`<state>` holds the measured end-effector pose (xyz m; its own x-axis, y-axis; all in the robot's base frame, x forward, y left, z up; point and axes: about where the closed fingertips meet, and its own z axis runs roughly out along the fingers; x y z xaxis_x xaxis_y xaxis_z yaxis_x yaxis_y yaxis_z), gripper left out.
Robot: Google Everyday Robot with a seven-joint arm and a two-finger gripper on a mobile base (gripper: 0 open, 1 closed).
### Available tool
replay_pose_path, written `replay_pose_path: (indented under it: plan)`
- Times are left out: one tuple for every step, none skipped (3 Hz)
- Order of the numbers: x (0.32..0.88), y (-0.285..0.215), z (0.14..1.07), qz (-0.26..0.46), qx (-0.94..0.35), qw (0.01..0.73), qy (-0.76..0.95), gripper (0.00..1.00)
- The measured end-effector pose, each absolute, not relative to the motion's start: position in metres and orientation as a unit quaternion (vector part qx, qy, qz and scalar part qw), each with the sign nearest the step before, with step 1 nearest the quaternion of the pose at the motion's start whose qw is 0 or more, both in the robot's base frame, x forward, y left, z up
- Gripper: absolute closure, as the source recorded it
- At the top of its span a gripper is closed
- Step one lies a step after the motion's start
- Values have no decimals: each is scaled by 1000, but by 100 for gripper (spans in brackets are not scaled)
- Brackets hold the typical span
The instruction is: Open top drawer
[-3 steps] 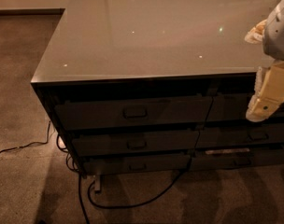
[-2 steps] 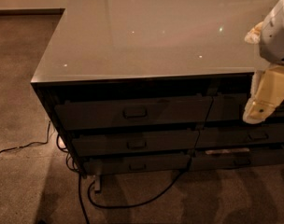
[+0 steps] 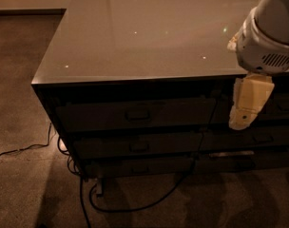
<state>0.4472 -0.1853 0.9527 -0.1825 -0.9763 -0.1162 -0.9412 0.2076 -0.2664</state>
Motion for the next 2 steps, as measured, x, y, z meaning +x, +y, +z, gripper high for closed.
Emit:
replay_pose_path:
  plan:
    - [445,-181,936,-65,-622,110,772,0]
    - [448,-159,902,-22,-623,101,775,0]
